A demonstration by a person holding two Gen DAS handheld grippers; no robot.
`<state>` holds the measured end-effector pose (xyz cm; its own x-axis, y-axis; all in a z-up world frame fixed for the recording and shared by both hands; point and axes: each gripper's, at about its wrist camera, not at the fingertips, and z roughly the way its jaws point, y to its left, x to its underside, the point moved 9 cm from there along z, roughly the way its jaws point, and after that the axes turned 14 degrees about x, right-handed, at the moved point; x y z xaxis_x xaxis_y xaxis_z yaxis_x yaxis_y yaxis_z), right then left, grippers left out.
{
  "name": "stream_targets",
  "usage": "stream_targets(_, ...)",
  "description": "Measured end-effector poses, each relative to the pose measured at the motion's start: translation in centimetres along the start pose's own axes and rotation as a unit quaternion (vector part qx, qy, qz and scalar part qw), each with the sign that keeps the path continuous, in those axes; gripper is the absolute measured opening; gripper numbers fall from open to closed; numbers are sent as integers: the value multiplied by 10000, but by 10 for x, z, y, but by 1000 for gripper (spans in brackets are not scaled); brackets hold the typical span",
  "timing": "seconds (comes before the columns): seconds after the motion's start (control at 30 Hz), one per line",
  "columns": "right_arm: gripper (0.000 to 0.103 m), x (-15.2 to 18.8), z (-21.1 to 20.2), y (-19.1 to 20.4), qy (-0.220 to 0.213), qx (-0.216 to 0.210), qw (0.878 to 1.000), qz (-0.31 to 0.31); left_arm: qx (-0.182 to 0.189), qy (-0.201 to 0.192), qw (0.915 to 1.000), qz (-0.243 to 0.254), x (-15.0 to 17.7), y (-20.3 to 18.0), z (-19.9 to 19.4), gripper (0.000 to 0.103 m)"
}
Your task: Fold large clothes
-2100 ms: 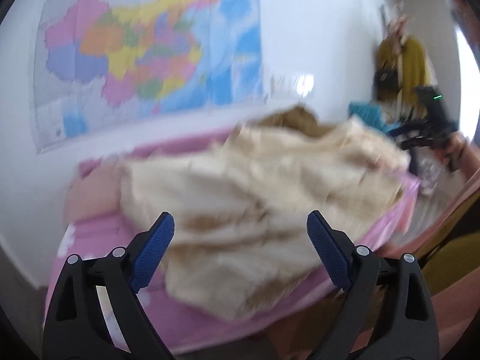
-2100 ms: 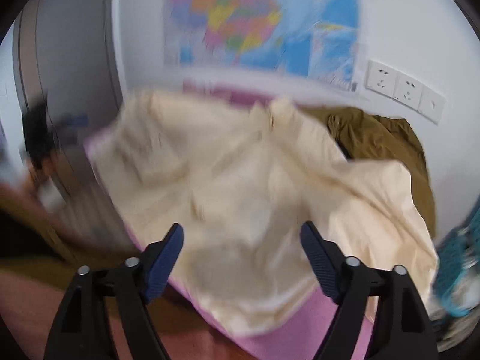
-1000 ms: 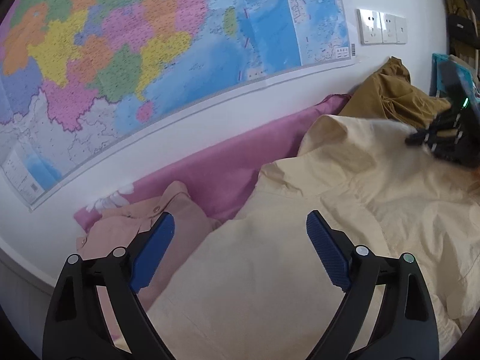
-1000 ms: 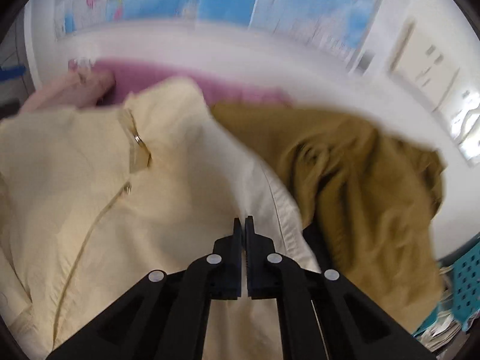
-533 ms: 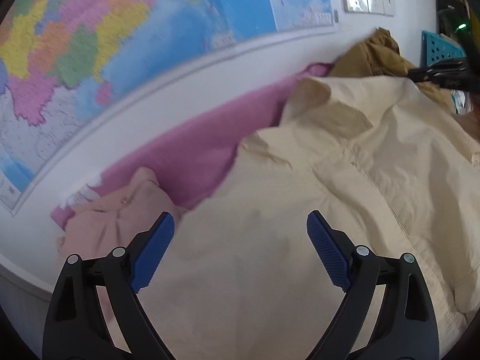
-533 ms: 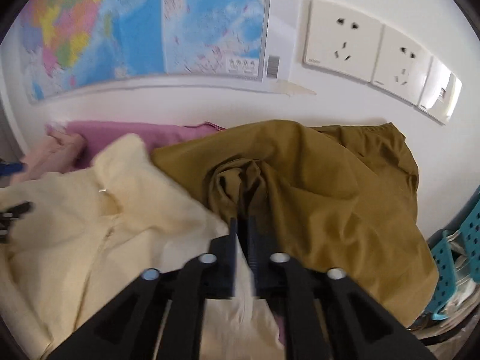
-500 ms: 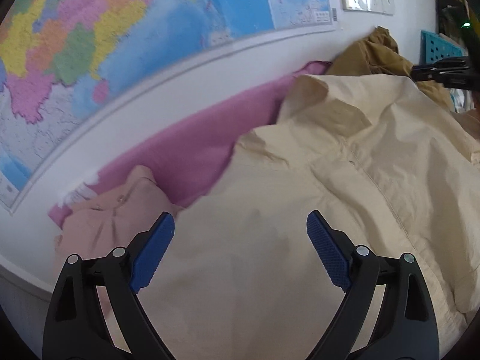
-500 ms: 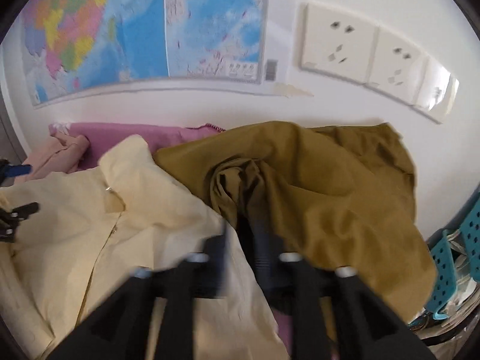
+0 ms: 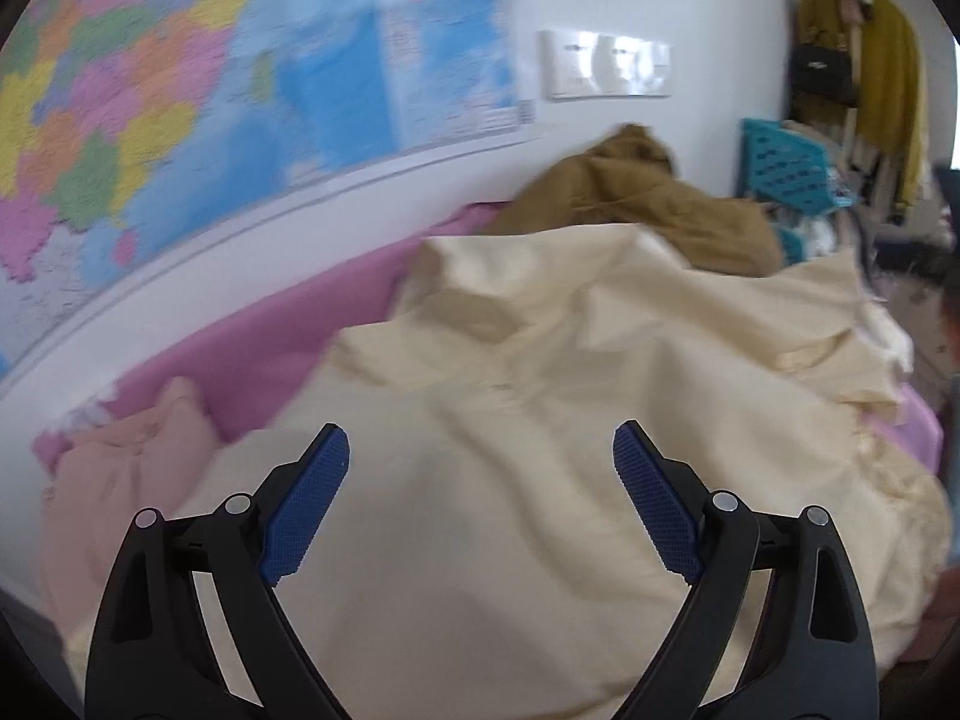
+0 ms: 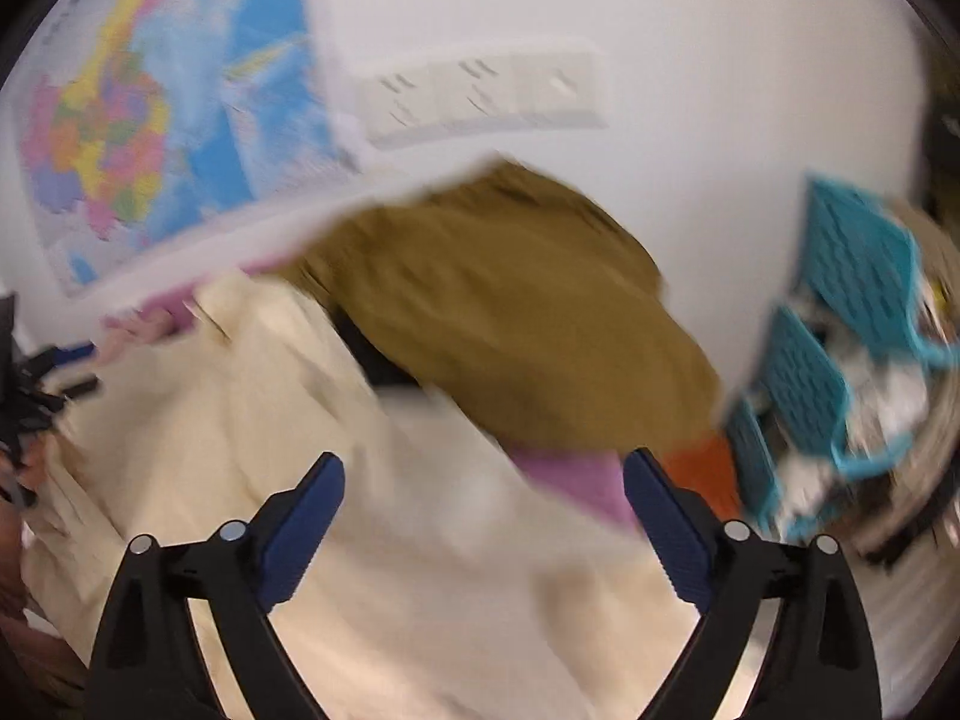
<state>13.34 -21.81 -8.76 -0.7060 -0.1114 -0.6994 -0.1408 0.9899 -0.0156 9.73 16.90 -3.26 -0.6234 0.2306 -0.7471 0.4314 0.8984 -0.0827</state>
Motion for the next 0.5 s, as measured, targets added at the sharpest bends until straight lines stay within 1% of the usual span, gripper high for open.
stream_targets(0.03,96,17,7,-11,211,-38,9997,76,142,6,9999,47,-1,-14,5,89)
stream_targets(0.1,97,43,21,-28,496,83,9986,143,300,21,9995,137,0,-33,13,89)
stream_targets(0.17,97,64,38,-48,752,431,9959,252,519,108,9985,161,2,-54,26,89)
stream_targets(0.2,97,69,40,-57,764,517,9948,421,567,169,9981,164,4,-62,33,89)
stream_targets(0.23,97,73,41,-65,754,430,9934,748,604,236,9978,166,6,-68,39,89)
stream_targets(0.27,97,78,38,-78,704,124,9894,1265,640,284,9974,159,8,-73,44,89)
stream_targets(0.3,97,83,37,-86,688,-7,9850,1583,682,348,9969,154,11,-79,49,89)
stream_targets(0.33,97,91,35,-98,687,-136,9778,1976,720,427,9964,153,14,-84,55,89)
stream_targets(0.37,97,96,34,-107,690,-196,9728,2203,749,475,9960,146,16,-87,59,89)
stream_targets(0.43,97,113,28,-128,647,-447,9546,2872,807,561,9951,112,19,-92,65,89)
stream_targets(0.47,97,119,28,-133,655,-526,9496,3021,850,588,9946,82,20,-95,68,89)
stream_targets(0.5,97,128,29,-139,695,-664,9403,3265,888,594,9943,56,20,-97,69,89)
